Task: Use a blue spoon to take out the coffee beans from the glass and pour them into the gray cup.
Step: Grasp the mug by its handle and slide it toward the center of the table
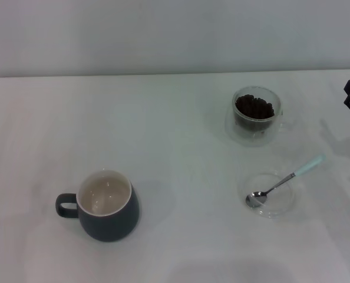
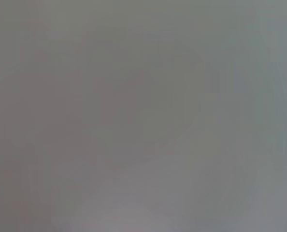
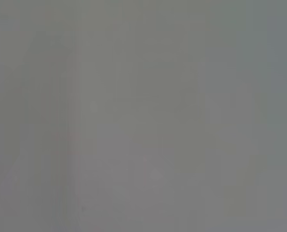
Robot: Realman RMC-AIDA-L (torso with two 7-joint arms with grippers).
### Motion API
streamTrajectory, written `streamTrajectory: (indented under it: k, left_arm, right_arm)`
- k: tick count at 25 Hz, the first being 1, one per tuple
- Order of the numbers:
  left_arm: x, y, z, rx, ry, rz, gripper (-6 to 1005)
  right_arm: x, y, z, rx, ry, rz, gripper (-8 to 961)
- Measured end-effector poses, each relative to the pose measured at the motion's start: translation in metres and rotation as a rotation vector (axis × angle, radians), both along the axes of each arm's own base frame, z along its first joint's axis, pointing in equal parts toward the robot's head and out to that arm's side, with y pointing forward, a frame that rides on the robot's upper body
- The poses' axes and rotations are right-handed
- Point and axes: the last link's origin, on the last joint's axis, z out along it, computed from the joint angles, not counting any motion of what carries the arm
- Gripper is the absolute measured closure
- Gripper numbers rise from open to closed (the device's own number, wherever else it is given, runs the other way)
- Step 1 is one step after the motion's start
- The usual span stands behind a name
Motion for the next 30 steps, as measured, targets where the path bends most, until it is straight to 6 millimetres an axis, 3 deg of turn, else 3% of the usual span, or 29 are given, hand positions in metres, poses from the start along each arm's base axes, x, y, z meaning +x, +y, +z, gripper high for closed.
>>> streamTrajectory:
  k: [24,30]
  left_arm:
    - [-0.010,-0.016,0.005,-0.055,-0.011,-0.022,111]
    - [-0.012,-0.012,0.009,-0.103,-0.004,-0.053,112]
  right_arm:
    - [-0.002,-0.001,-0.005,-0.025,-0.007,0.013,82]
    - [-0.002,-0.001,-0.005,-0.031,0.021,0.011,82]
